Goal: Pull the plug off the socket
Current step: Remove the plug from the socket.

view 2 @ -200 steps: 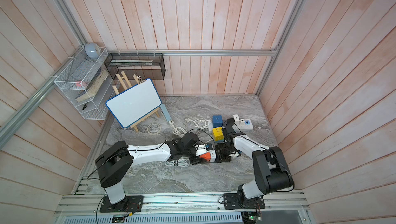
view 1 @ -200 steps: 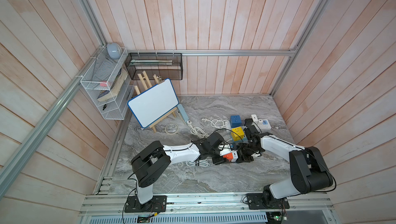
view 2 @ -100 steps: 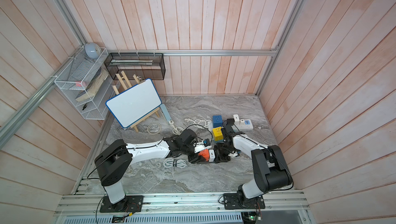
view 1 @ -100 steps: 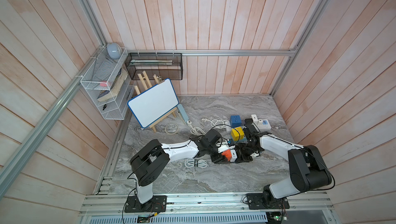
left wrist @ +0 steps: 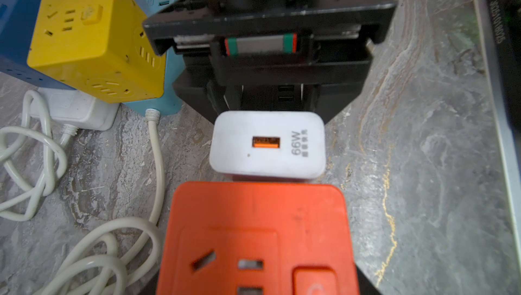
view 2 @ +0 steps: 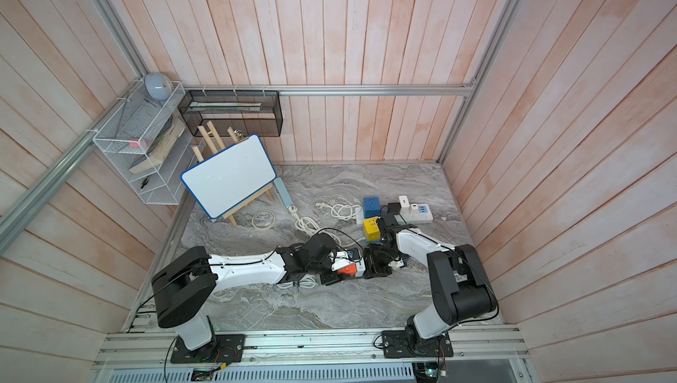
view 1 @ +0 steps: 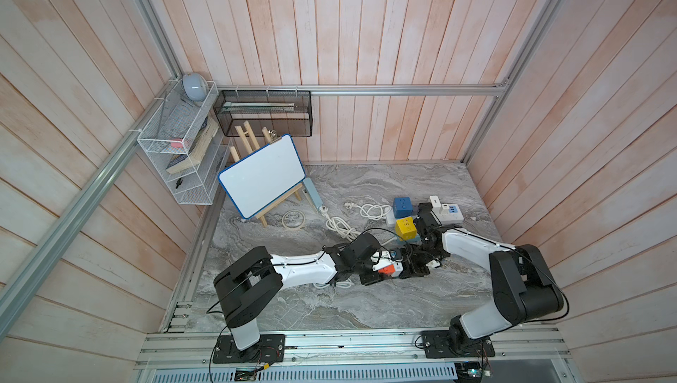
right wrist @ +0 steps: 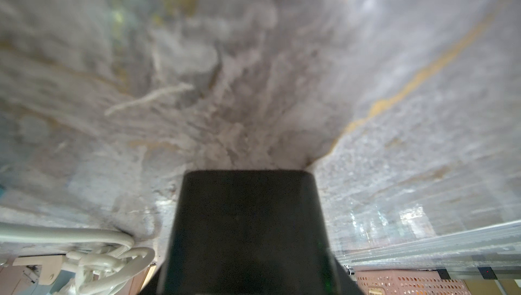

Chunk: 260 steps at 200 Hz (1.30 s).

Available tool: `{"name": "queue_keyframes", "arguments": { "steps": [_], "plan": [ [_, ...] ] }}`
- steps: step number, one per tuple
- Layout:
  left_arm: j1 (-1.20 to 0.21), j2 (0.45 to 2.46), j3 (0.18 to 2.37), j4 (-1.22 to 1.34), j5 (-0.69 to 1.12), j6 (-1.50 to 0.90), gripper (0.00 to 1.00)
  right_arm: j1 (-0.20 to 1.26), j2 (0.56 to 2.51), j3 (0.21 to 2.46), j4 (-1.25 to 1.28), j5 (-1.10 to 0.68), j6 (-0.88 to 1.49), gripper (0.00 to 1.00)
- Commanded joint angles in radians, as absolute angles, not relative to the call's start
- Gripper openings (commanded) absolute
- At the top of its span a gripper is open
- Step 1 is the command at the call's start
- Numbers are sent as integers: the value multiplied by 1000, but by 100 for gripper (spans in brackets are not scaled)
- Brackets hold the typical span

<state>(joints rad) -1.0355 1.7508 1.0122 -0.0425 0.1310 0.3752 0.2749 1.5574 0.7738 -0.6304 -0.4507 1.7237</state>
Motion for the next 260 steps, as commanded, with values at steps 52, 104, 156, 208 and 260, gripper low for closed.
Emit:
{"name": "queue_keyframes", "arguments": {
  "steps": [52,104,156,208,260],
  "plan": [
    [-1042,1668,1075,1,253,330,0,259,1631,750,-614,-217,1856,12],
    [-1031,1711,1148,-107,341,281,0,268,1635,771,-619,-153,1886,0],
    [-1005,1707,1149,-59,331,176,0,282,1635,779,-616,-103,1903,0],
    [-995,1696,1149,-22,325,159,0,284,1616,744,-582,-86,1926,0],
    [-1090,1655,1079,46,16,359,0,283,1631,759,-581,-84,1939,0]
  ]
}}
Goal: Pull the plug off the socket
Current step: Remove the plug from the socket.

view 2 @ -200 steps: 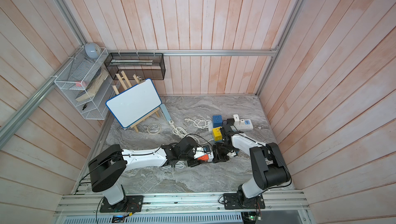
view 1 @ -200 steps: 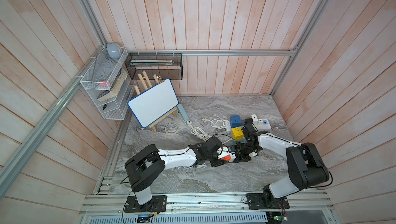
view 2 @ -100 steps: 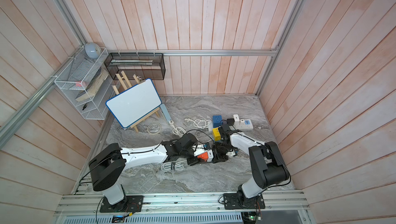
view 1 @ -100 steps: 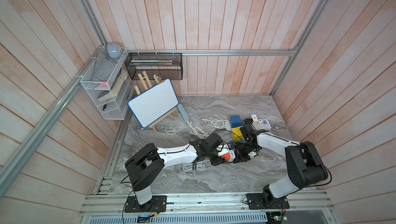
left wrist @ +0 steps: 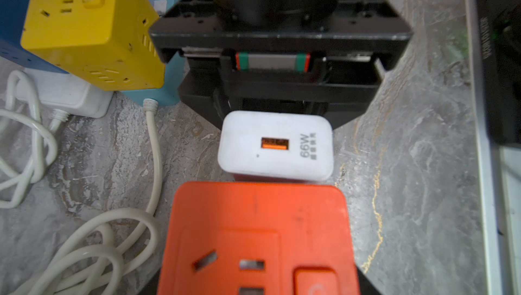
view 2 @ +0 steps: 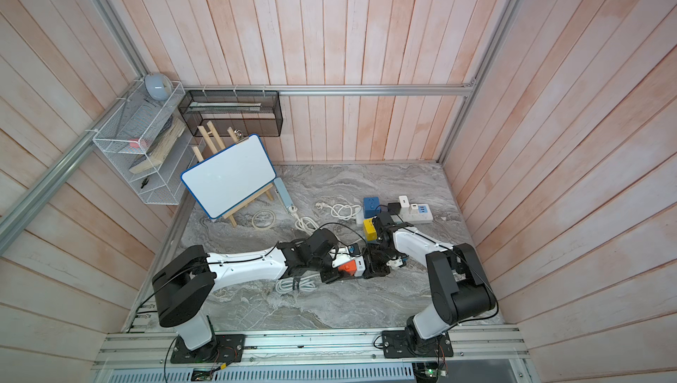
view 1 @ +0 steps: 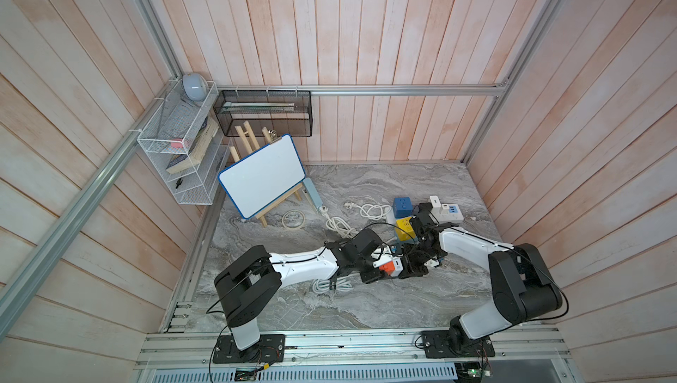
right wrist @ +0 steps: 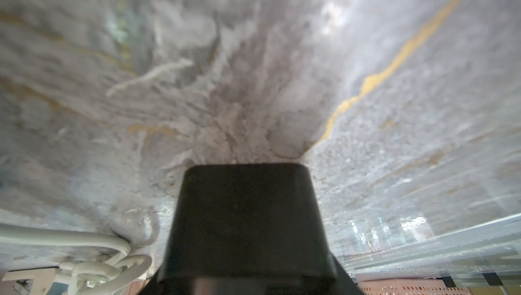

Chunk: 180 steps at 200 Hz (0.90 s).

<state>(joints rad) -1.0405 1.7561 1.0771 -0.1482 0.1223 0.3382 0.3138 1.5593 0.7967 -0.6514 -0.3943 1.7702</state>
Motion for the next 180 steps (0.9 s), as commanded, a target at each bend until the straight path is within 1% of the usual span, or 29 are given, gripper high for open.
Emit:
{"name": "queue_keyframes", "arguments": {
  "steps": [1,19,37,44,59,90,104,125,154,169,180],
  "plan": [
    [-1090,1653,1076,49,10,361,0,284,1631,759,-581,-84,1939,0],
    [-1098,1631,1043,94,-24,371,0,284,1629,756,-577,-84,1942,0],
    [-1093,1628,1052,73,21,346,0,284,1630,753,-574,-82,1943,0],
    [-1082,1623,1056,68,65,315,0,283,1630,752,-572,-83,1945,0],
    [-1044,1619,1072,50,234,233,0,284,1629,753,-572,-82,1946,0],
    [-1026,1625,1120,-3,344,178,0,284,1637,763,-582,-75,1942,0],
    [-1023,1644,1153,-51,354,186,0,284,1644,772,-597,-65,1937,0],
    [-1024,1672,1197,-124,324,218,0,284,1652,788,-614,-43,1925,0],
    [-1070,1664,1173,-87,95,324,0,283,1663,813,-639,-22,1913,0],
    [-1097,1667,1160,-58,15,383,0,285,1668,819,-645,-20,1911,0],
    [-1106,1676,1158,-48,-10,405,0,284,1674,825,-649,-16,1907,0]
  ]
}}
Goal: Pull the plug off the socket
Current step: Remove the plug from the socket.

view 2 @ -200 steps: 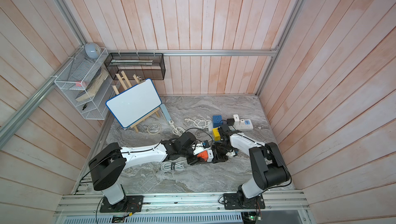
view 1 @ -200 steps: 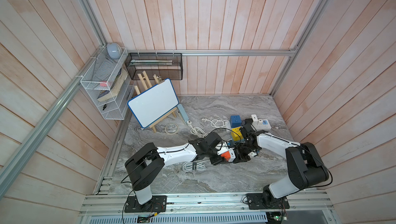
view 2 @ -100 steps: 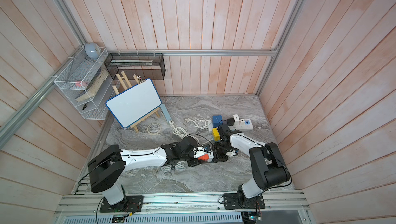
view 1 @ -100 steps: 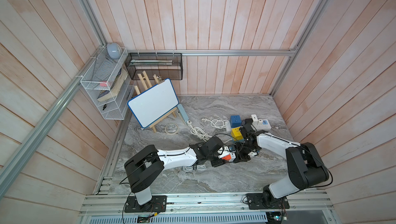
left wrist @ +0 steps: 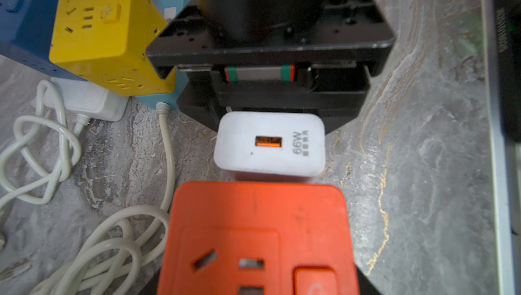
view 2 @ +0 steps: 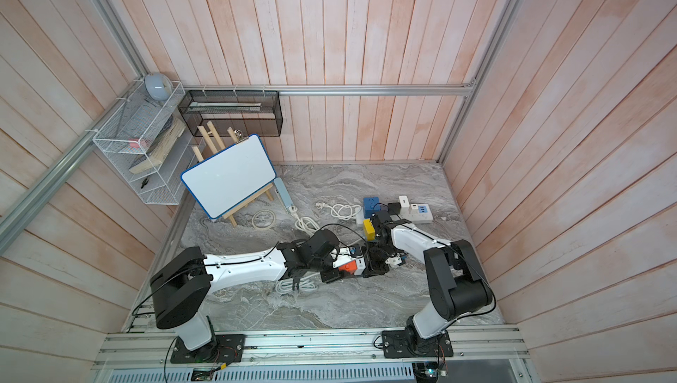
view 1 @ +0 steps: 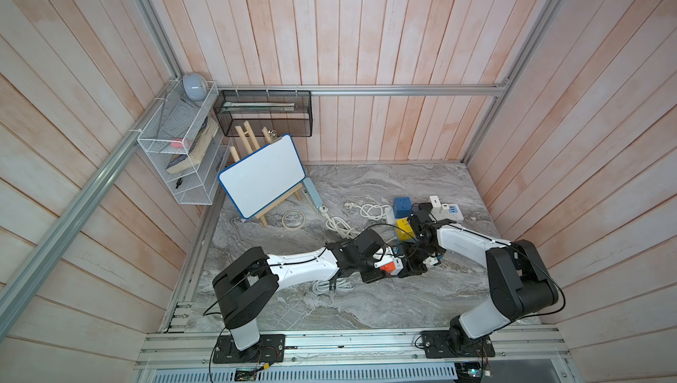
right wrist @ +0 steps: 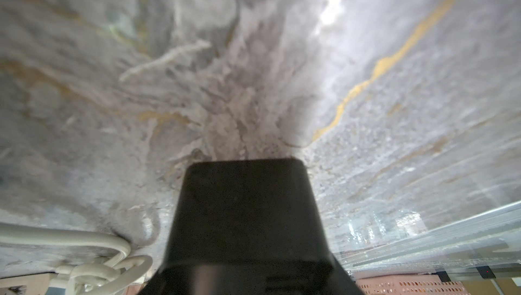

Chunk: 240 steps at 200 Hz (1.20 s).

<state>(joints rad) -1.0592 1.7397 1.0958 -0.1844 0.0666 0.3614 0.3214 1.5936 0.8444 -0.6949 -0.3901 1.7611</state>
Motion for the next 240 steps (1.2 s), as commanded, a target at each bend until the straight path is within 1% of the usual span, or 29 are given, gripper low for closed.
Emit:
{"name": "queue_keyframes", "arguments": {
  "steps": [1,35,56,78,92,111,133,169,199,226,235,240],
  "plan": [
    [-1106,1677,1159,-49,-12,407,0,284,1674,826,-650,-16,1907,0],
    [-1117,1688,1137,2,-70,424,0,285,1680,836,-661,-4,1899,0],
    [-1115,1685,1137,0,-41,427,0,285,1685,840,-666,0,1896,0],
    [-1073,1687,1177,-61,164,330,0,284,1691,853,-676,16,1887,0],
    [-1028,1712,1235,-137,340,254,0,285,1698,860,-684,31,1877,0],
    [-996,1752,1293,-216,465,200,0,285,1704,864,-691,49,1869,0],
    [-990,1766,1304,-248,488,191,0,284,1703,859,-686,57,1869,0],
    [-990,1731,1253,-197,431,170,0,285,1691,841,-657,43,1873,0],
    [-979,1714,1241,-196,481,115,0,284,1670,831,-604,9,1865,0],
    [-963,1688,1214,-199,543,16,0,281,1661,847,-596,-49,1842,0],
    [-963,1682,1210,-214,573,-16,0,283,1651,841,-588,-71,1846,6],
    [-928,1682,1211,-228,588,-35,0,282,1642,835,-582,-82,1853,8]
  ]
}}
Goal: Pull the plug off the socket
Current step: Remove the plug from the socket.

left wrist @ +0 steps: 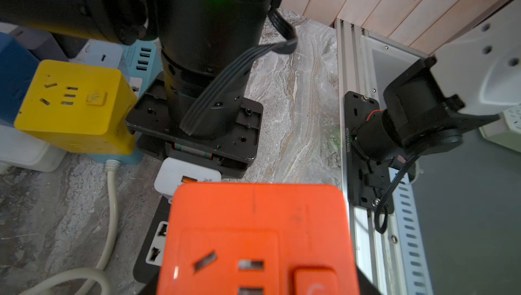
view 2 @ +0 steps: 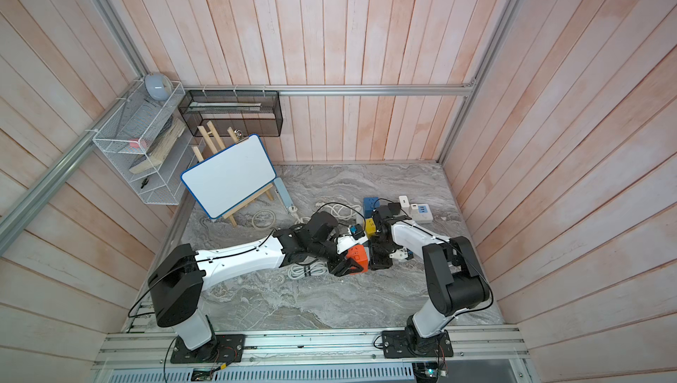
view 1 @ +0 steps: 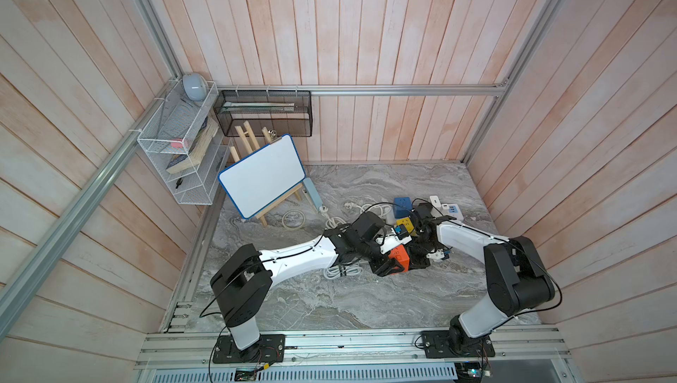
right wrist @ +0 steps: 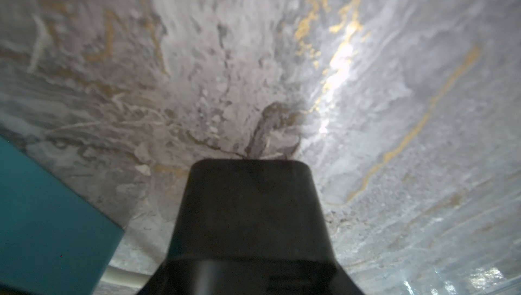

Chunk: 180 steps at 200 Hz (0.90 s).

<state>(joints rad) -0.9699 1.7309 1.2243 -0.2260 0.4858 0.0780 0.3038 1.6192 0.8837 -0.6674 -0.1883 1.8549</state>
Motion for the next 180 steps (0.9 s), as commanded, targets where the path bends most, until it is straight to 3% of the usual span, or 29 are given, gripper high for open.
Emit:
{"name": "queue_keyframes", "arguments": {
  "steps": [1,75,180],
  "plan": [
    [-927,1682,1211,-231,590,-37,0,282,1640,833,-580,-83,1855,8],
    [-873,1649,1175,-443,558,-269,0,282,1600,809,-548,-123,1885,10],
    [-835,1641,1145,-775,456,-393,0,282,1610,827,-565,-126,1877,9]
  ]
}}
